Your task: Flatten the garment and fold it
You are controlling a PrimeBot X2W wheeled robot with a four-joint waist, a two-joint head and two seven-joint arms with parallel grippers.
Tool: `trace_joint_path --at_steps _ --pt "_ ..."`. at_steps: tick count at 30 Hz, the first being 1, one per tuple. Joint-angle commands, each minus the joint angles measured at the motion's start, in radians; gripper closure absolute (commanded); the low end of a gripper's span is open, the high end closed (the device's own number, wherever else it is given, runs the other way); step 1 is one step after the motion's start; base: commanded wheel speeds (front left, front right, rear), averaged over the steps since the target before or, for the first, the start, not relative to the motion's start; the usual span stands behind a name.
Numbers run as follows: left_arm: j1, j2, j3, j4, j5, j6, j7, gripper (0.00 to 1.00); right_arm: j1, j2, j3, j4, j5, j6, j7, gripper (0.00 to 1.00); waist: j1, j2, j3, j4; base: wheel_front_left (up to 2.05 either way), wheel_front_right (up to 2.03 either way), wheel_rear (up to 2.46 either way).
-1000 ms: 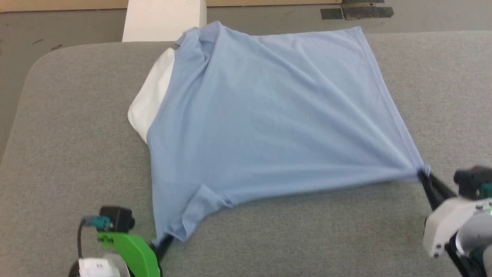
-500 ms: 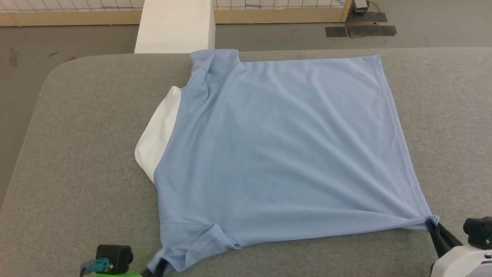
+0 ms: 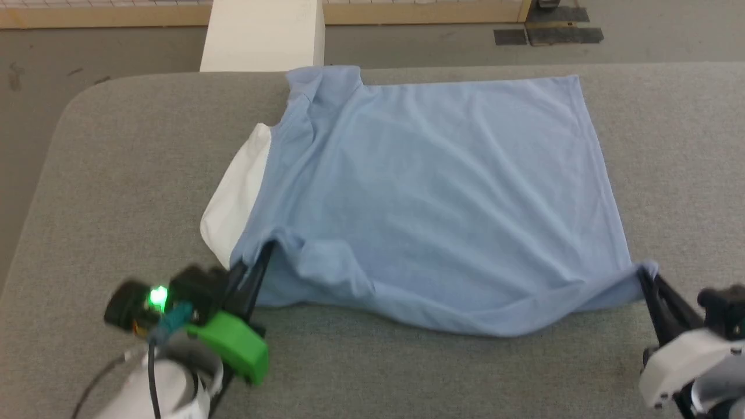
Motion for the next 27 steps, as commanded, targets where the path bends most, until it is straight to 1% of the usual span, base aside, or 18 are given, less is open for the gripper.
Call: trace_joint_path --at_steps 1,4,6,8,12,16,20,23,27 --pt "-0.062 0.002 0.001 0.010 0.015 -0.019 0.008 1.00 -0.044 -0.015 0.012 0.004 0.010 -0.002 0.007 1.00 0.0001 -0.0001 0.021 -0.010 0.00 0.00 0.00" --pt "-0.166 0.004 0.002 0.040 -0.004 -0.080 0.043 1.00 -0.118 -0.039 0.032 0.016 0.026 -0.002 0.030 1.00 0.0001 -0.0001 0.056 -0.022 0.00 0.00 0.00" --pt "-0.230 0.016 0.002 0.071 -0.014 -0.120 0.074 1.00 -0.167 -0.051 0.045 0.029 0.038 -0.002 0.050 1.00 0.0001 -0.0001 0.082 -0.030 0.00 0.00 0.00" --pt "-0.290 0.024 0.013 0.101 -0.029 -0.151 0.096 1.00 -0.217 -0.064 0.057 0.051 0.050 -0.002 0.071 1.00 0.0001 -0.0001 0.110 -0.039 0.00 0.00 0.00" --pt "-0.387 0.036 0.020 0.175 -0.062 -0.193 0.149 1.00 -0.310 -0.083 0.076 0.110 0.074 -0.002 0.103 1.00 0.0001 -0.0001 0.162 -0.050 0.00 0.00 0.00" --pt "-0.449 0.045 0.021 0.254 -0.104 -0.213 0.214 1.00 -0.403 -0.107 0.110 0.194 0.105 -0.002 0.126 1.00 0.0001 -0.0001 0.208 -0.058 0.00 0.00 0.00" --pt "-0.462 0.058 0.020 0.327 -0.171 -0.222 0.319 1.00 -0.490 -0.119 0.157 0.269 0.134 -0.002 0.153 1.00 0.0001 -0.0001 0.241 -0.065 0.00 0.00 0.00" --pt "-0.450 0.062 0.014 0.356 -0.225 -0.226 0.395 1.00 -0.542 -0.120 0.184 0.327 0.167 -0.002 0.201 1.00 0.0001 -0.0001 0.255 -0.064 0.00 0.00 0.00" --pt "-0.434 0.059 0.011 0.373 -0.273 -0.229 0.444 1.00 -0.587 -0.127 0.210 0.389 0.213 -0.002 0.283 1.00 0.0001 -0.0001 0.264 -0.056 0.00 0.00 0.00"
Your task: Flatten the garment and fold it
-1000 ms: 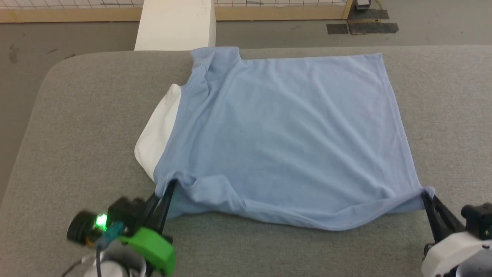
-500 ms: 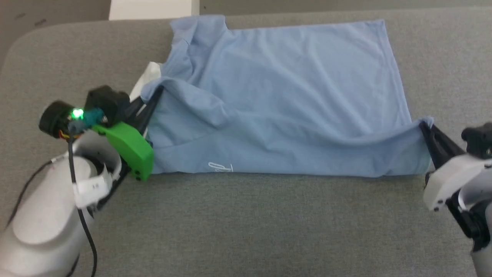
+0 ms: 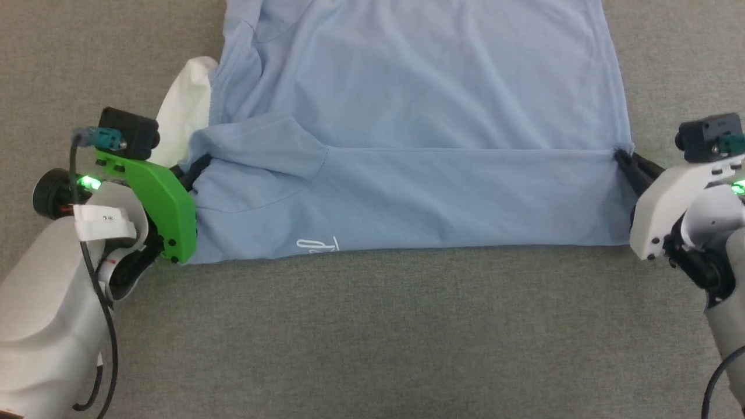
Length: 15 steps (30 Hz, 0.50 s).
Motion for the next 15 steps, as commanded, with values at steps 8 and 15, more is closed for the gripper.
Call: trace_joint_path --at_steps 8,15 --pt "0.057 -0.057 0.027 0.040 -0.047 0.037 -0.077 0.00 -0.007 0.025 -0.042 0.051 0.047 -0.002 0.111 0.00 -0.0001 0.0000 -0.040 0.019 0.00 0.00 0.00" --pt "0.163 -0.119 0.100 -0.016 0.009 0.162 -0.384 0.00 0.108 0.067 -0.140 -0.044 0.027 -0.002 -0.046 0.00 -0.0001 0.0000 -0.132 0.039 0.00 0.00 0.00"
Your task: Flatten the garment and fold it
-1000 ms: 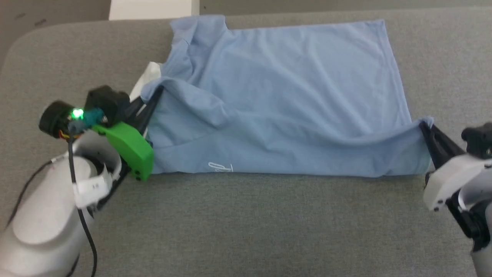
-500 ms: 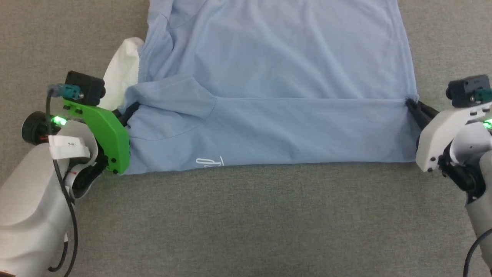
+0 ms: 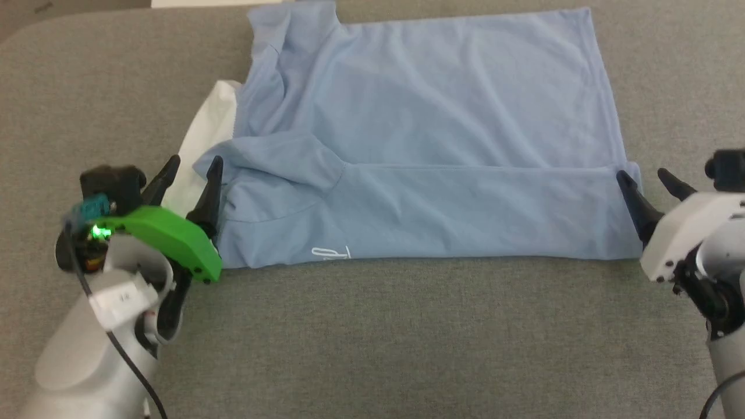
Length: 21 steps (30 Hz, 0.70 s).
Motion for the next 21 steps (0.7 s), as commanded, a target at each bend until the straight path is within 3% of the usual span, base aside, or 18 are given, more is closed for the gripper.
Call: trace_joint_path --at_steps 1,5,9,15,21 --pt "0.041 -0.016 0.015 -0.021 0.011 0.027 -0.055 0.00 0.040 0.018 -0.019 -0.032 -0.014 -0.002 -0.047 0.00 -0.0001 0.0000 -0.060 0.019 0.00 0.00 0.00" --pt "0.145 -0.055 0.040 -0.093 0.025 0.091 -0.172 0.00 0.146 0.075 -0.087 -0.129 -0.057 -0.002 -0.173 0.00 -0.0001 0.0000 -0.100 0.029 0.00 0.00 0.00" --pt "0.242 -0.077 0.033 -0.159 0.047 0.133 -0.200 0.00 0.242 0.146 -0.127 -0.212 -0.102 -0.002 -0.271 0.00 -0.0001 0.0000 -0.124 0.032 0.00 0.00 0.00" --pt "0.314 -0.076 -0.022 -0.149 0.078 0.176 -0.153 0.00 0.355 0.252 -0.162 -0.297 -0.141 -0.002 -0.366 0.00 -0.0001 0.0000 -0.156 0.020 0.00 0.00 0.00" --pt "0.290 -0.097 -0.012 -0.072 0.060 0.229 -0.093 0.00 0.373 0.271 -0.160 -0.307 -0.140 -0.002 -0.387 0.00 -0.0001 0.0000 -0.162 0.000 0.00 0.00 0.00"
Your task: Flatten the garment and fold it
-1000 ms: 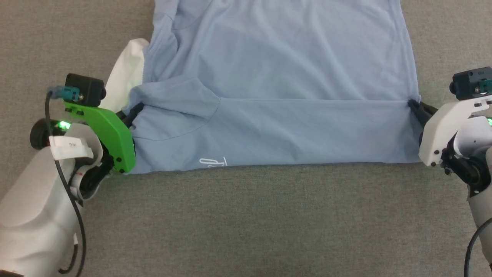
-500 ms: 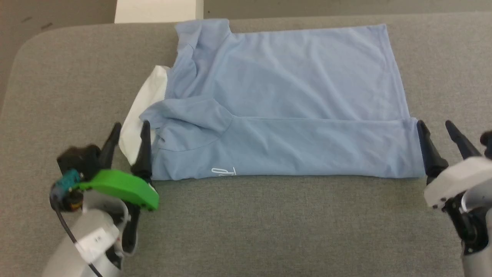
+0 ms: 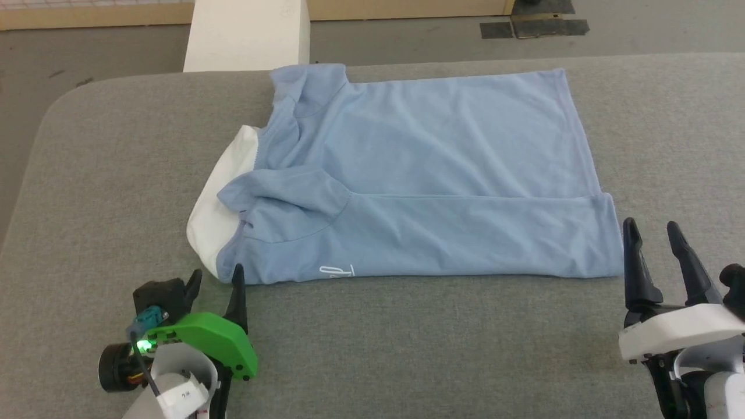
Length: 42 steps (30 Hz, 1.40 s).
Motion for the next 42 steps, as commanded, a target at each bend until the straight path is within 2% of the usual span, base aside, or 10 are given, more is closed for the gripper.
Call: trace_joint_path --at_steps 1,12,13,15,26,37,38,39,40,42 --pt "-0.019 -0.013 0.012 0.017 -0.016 0.018 0.016 0.00 0.012 0.004 0.003 -0.007 0.000 -0.001 -0.007 0.00 0.0000 0.0000 0.001 -0.009 0.00 0.00 0.00" --pt "-0.059 -0.045 0.045 0.103 -0.135 0.061 0.216 0.00 0.008 0.008 0.034 0.014 0.020 -0.001 -0.014 0.00 0.0000 0.0000 0.013 -0.049 0.00 0.00 0.00" --pt "-0.058 -0.042 0.044 0.101 -0.142 0.058 0.228 0.51 0.008 0.008 0.038 0.018 0.022 -0.001 -0.014 0.00 0.0000 0.0000 0.013 -0.051 0.00 0.00 0.00" --pt "-0.057 -0.036 0.048 0.094 -0.144 0.054 0.224 1.00 0.007 0.008 0.041 0.025 0.025 -0.001 -0.016 0.00 0.0000 0.0000 0.014 -0.054 0.00 0.00 0.00" --pt "-0.054 -0.033 0.028 0.061 -0.137 0.024 0.206 1.00 -0.089 0.009 -0.017 0.138 -0.024 -0.001 0.030 0.00 0.0000 0.0000 0.019 -0.036 0.00 0.00 0.00" --pt "-0.081 -0.043 0.003 0.065 -0.128 -0.002 0.195 1.00 -0.287 0.009 -0.124 0.427 -0.097 -0.001 0.519 0.00 0.0000 0.0000 0.040 -0.002 0.00 0.00 0.00" --pt "-0.083 -0.044 0.000 0.068 -0.128 -0.008 0.192 1.00 -0.299 0.009 -0.131 0.428 -0.122 -0.001 0.601 0.09 0.0000 0.0000 0.042 0.002 0.00 0.00 0.00" --pt "-0.083 -0.045 -0.002 0.069 -0.129 -0.011 0.191 1.00 -0.302 0.009 -0.133 0.426 -0.131 -0.001 0.636 0.32 0.0000 0.0000 0.042 0.004 0.00 0.00 0.00" --pt "-0.084 -0.045 -0.003 0.071 -0.129 -0.013 0.190 1.00 -0.304 0.009 -0.135 0.419 -0.141 -0.001 0.677 0.69 0.0000 0.0000 0.042 0.006 0.00 0.00 0.00" --pt "-0.083 -0.046 -0.005 0.074 -0.129 -0.016 0.187 1.00 -0.301 0.009 -0.134 0.392 -0.159 -0.001 0.729 1.00 0.0000 0.0000 0.040 0.008 0.00 0.00 0.00"
